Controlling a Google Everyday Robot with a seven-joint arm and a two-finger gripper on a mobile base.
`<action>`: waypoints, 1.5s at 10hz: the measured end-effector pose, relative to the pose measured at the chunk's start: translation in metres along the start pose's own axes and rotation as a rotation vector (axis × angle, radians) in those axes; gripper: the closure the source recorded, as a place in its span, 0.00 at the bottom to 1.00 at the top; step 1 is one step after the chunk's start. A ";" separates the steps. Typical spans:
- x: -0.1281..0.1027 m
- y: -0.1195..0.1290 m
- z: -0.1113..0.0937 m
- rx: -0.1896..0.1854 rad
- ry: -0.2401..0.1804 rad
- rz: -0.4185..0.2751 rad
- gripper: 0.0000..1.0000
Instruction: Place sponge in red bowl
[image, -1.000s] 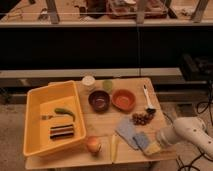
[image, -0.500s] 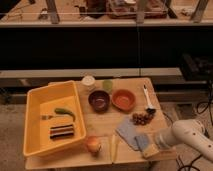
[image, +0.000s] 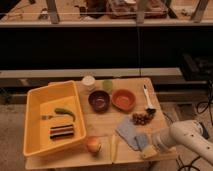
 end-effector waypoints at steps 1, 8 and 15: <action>-0.001 0.002 0.001 -0.001 -0.001 -0.004 0.42; 0.001 0.003 -0.003 -0.002 -0.015 -0.001 0.83; -0.027 -0.059 -0.102 0.095 -0.073 -0.093 0.83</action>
